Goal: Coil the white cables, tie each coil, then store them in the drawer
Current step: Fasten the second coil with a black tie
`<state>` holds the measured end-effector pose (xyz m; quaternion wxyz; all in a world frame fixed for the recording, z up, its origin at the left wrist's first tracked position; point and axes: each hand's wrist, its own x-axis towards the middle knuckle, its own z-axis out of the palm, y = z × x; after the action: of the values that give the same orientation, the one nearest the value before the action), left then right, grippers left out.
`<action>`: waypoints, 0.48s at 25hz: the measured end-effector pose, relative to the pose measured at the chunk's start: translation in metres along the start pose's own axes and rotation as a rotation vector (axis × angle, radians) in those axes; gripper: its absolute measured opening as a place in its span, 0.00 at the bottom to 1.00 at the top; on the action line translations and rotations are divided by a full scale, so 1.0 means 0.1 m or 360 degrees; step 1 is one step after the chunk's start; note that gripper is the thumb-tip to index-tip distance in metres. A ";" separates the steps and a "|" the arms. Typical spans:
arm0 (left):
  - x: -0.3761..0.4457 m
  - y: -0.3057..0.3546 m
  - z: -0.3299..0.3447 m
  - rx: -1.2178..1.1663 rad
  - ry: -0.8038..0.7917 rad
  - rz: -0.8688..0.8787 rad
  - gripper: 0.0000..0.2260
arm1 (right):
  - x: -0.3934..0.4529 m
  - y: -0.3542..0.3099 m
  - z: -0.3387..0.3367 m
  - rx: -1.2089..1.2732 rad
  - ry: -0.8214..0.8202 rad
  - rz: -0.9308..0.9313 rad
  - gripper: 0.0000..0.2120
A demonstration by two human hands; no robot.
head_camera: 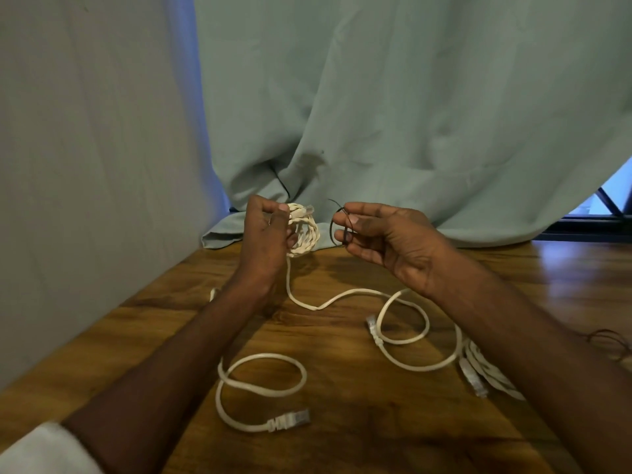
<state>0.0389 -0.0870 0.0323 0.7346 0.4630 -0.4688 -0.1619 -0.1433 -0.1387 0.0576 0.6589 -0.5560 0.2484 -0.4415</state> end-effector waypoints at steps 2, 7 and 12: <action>-0.01 0.00 -0.01 -0.0025 -0.0004 0.0009 0.02 | 0.00 -0.01 -0.01 0.0006 0.0021 0.0010 0.12; -0.01 0.02 -0.01 -0.0039 0.0008 0.0087 0.02 | -0.02 -0.01 0.01 -0.0032 -0.0053 0.0183 0.10; -0.06 0.04 0.04 0.0180 -0.0067 0.0264 0.02 | -0.06 0.02 0.09 -0.0238 -0.0048 0.0278 0.05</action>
<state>0.0317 -0.0831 0.0326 0.7081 0.4599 -0.5293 -0.0835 -0.1384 -0.1288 0.0565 0.6553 -0.5864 0.3182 -0.3543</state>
